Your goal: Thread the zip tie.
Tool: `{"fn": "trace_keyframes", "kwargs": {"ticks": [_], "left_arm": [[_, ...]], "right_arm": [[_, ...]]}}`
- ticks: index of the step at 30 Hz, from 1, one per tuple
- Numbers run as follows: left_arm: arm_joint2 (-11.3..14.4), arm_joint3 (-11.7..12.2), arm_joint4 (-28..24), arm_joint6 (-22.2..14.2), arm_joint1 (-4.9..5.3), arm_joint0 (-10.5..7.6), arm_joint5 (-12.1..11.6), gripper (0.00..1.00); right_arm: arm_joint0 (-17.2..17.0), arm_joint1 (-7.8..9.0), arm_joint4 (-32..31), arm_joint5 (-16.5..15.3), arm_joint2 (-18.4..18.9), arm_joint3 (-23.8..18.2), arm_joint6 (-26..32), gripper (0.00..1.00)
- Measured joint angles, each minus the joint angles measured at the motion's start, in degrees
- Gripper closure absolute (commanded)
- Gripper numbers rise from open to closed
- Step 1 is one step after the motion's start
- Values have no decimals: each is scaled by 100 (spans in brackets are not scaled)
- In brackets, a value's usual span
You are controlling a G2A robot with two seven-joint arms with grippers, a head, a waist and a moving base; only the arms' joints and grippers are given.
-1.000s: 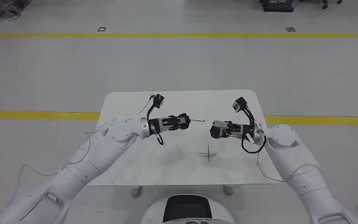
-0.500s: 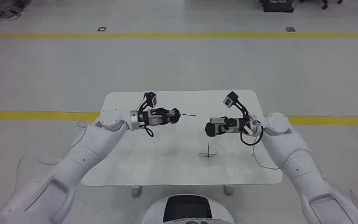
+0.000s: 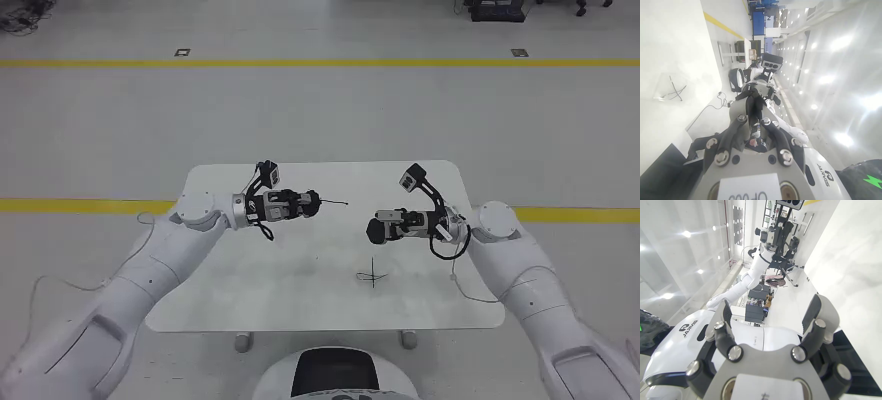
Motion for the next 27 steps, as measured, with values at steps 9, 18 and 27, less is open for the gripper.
{"fn": "trace_keyframes", "kwargs": {"ticks": [9, 18, 27], "left_arm": [[0, 0, 0, 0, 0, 0, 0, 100], [0, 0, 0, 0, 0, 0, 0, 100], [-8, -123, 6, 91, -6, 82, 74, 100]], "right_arm": [[89, -44, 289, 0, 86, 115, 178, 0], [486, -260, 570, 0, -283, 790, 171, 0], [454, -263, 533, 13, -291, 771, 69, 0]]}}
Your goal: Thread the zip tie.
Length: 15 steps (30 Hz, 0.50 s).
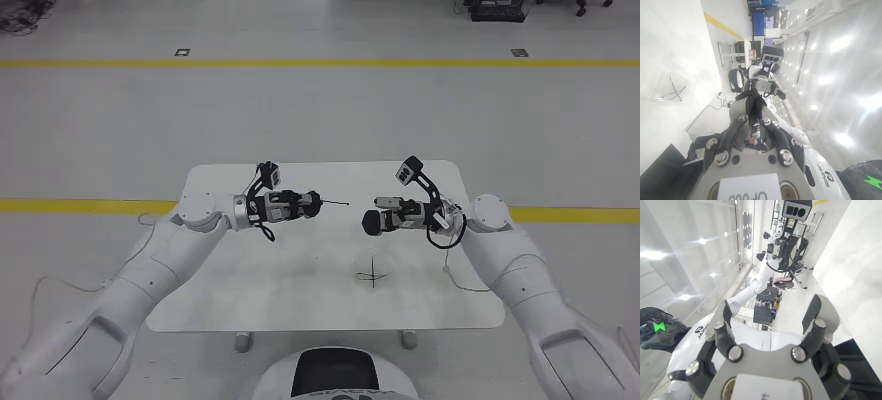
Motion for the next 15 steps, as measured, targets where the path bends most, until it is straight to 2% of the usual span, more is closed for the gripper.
{"fn": "trace_keyframes", "kwargs": {"ticks": [4, 10, 13, 15], "left_arm": [[0, -121, -47, -154, -23, 64, 106, 100], [-12, -128, -141, -323, -64, 119, 180, 100], [-21, -117, -194, -392, -88, 135, 202, 100], [-25, -111, -224, -436, -104, 135, 218, 100]], "right_arm": [[44, -44, 62, 44, -70, 154, -56, 0], [212, -144, 225, -15, -225, 412, 107, 0], [221, -162, 218, -13, -244, 440, 104, 16], [215, -171, 217, -13, -247, 457, 103, 31]]}}
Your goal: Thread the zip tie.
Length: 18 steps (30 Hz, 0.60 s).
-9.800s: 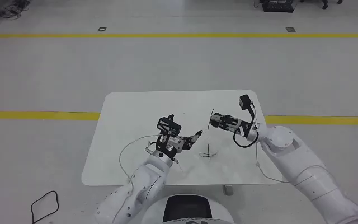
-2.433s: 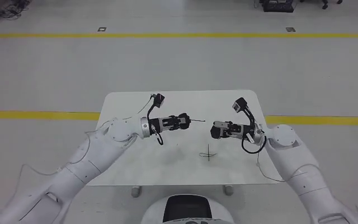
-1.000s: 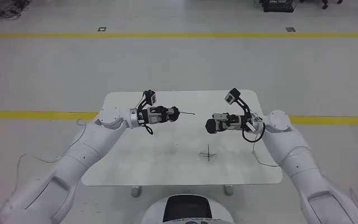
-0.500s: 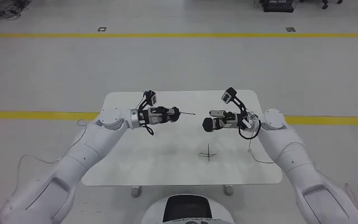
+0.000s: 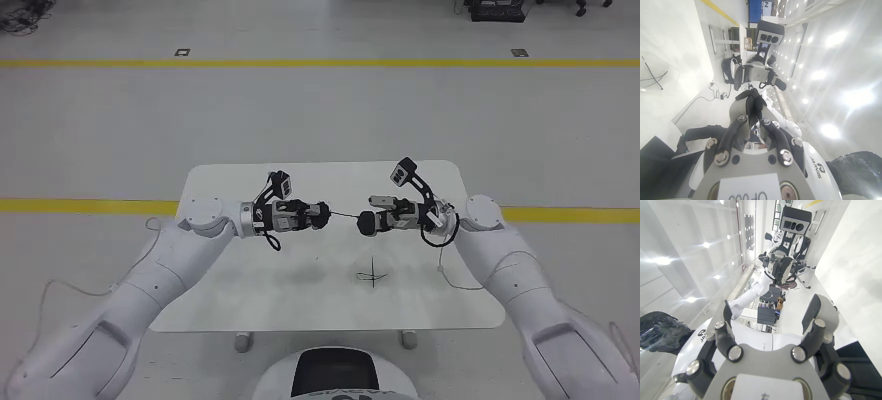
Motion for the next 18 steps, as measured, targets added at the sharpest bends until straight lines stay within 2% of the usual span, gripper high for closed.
{"fn": "trace_keyframes", "kwargs": {"ticks": [3, 18], "left_arm": [[3, 15, 7, -17, -29, -13, 17, 100], [-20, 211, -44, -60, -153, -14, 142, 100]], "right_arm": [[-17, -17, 19, 0, 2, 30, 0, 51], [-168, -42, -71, 0, 159, -37, 0, 66]]}}
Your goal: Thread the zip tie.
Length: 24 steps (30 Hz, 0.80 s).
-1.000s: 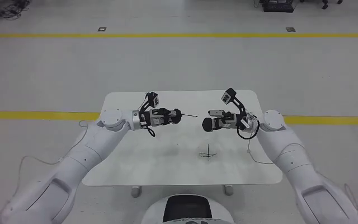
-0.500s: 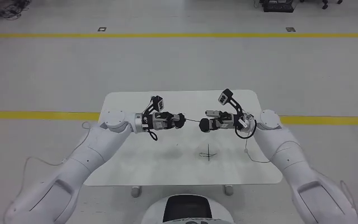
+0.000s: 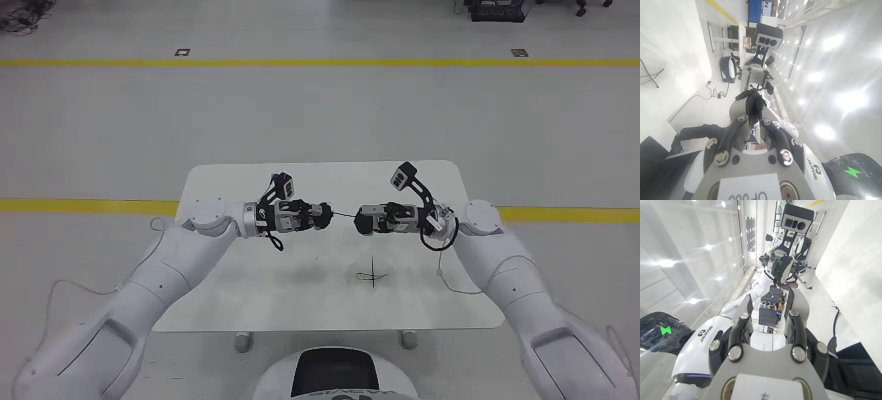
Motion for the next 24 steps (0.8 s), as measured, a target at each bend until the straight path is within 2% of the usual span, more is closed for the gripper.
{"fn": "trace_keyframes", "kwargs": {"ticks": [5, 10, 13, 24], "left_arm": [[-20, 76, 11, -48, -30, -9, 25, 100], [-37, 123, 31, -73, -58, -10, 53, 100], [-49, 135, 44, -91, -73, -7, 62, 100], [-104, 174, 119, -135, -110, 11, 86, 100]], "right_arm": [[-23, -7, -77, 0, 36, 6, 0, 75], [-27, -20, -132, 0, 54, 22, 0, 78], [-29, -28, -154, 0, 64, 32, 0, 83], [-21, -67, -220, 0, 104, 113, 0, 84]]}}
